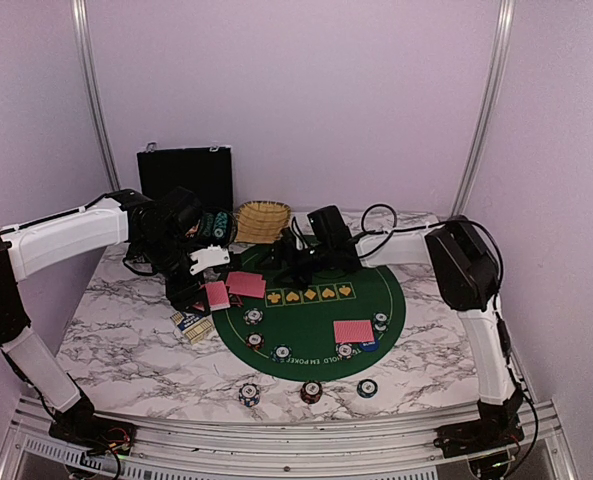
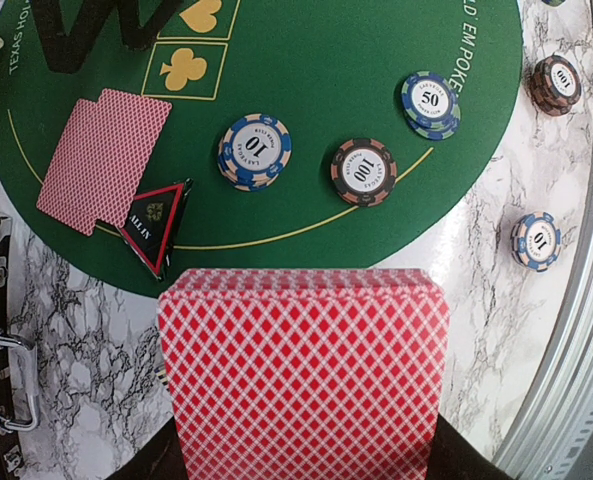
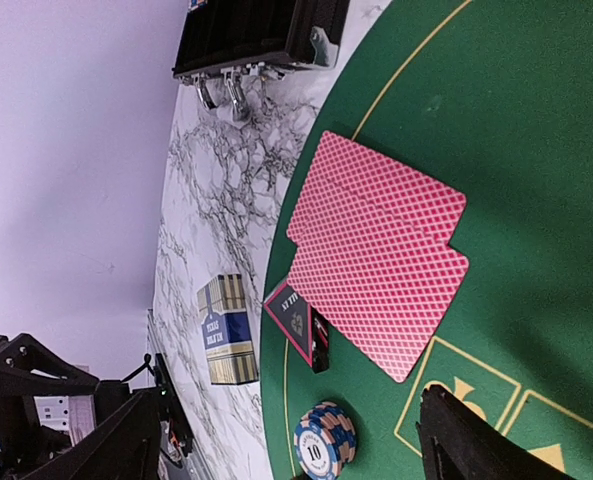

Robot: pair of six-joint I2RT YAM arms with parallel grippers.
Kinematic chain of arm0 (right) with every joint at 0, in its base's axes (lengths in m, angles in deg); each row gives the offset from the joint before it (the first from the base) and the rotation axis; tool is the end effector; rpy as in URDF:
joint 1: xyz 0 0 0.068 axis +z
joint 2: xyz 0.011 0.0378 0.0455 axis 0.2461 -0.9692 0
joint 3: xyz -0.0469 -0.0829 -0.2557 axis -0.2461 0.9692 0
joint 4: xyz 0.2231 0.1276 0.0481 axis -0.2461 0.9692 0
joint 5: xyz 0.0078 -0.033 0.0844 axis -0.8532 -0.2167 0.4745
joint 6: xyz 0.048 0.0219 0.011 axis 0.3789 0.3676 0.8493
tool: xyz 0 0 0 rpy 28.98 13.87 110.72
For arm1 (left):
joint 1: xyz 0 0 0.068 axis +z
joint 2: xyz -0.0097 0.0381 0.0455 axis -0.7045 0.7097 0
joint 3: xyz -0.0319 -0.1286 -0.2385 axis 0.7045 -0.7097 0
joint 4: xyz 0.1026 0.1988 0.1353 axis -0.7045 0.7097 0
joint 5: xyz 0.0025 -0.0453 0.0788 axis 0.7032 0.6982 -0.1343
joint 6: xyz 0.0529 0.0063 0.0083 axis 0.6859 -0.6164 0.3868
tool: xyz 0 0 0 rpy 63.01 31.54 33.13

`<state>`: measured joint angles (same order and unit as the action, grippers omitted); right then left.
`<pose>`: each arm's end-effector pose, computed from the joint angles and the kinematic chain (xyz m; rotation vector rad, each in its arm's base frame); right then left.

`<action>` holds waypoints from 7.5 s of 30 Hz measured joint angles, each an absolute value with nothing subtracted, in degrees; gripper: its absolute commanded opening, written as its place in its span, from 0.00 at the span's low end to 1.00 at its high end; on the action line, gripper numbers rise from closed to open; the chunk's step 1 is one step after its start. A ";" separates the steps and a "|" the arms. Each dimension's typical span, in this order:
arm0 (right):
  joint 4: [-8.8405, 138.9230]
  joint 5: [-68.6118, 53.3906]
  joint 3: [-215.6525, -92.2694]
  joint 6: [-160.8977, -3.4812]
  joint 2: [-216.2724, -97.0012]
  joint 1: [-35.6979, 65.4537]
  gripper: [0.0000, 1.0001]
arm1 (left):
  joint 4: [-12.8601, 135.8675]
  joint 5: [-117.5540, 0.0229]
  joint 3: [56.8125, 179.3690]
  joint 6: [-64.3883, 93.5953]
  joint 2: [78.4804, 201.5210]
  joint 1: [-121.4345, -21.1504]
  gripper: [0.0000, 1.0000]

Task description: Distribute texas hold em gaming equipment

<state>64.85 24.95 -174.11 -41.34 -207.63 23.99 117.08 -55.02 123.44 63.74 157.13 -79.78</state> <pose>0.3872 0.3344 0.1524 -0.2504 2.5114 1.5138 0.2609 -0.1917 0.2705 1.6708 2.1838 -0.2774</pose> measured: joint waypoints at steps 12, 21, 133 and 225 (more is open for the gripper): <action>65.29 25.22 -174.14 -41.69 -210.64 24.36 0.87 | 117.56 -55.02 123.44 63.74 157.13 -79.78 0.00; 65.51 25.78 -181.20 -40.34 -215.23 25.83 0.87 | 117.87 -55.02 123.44 63.74 157.13 -79.78 0.00; 46.12 34.66 -166.81 -28.67 -203.36 33.08 0.48 | 117.98 -54.01 124.62 63.70 157.24 -79.78 0.00; 29.20 40.80 -157.77 -16.80 -199.69 -2.28 0.00 | 118.20 -55.08 124.60 63.70 156.95 -79.78 0.00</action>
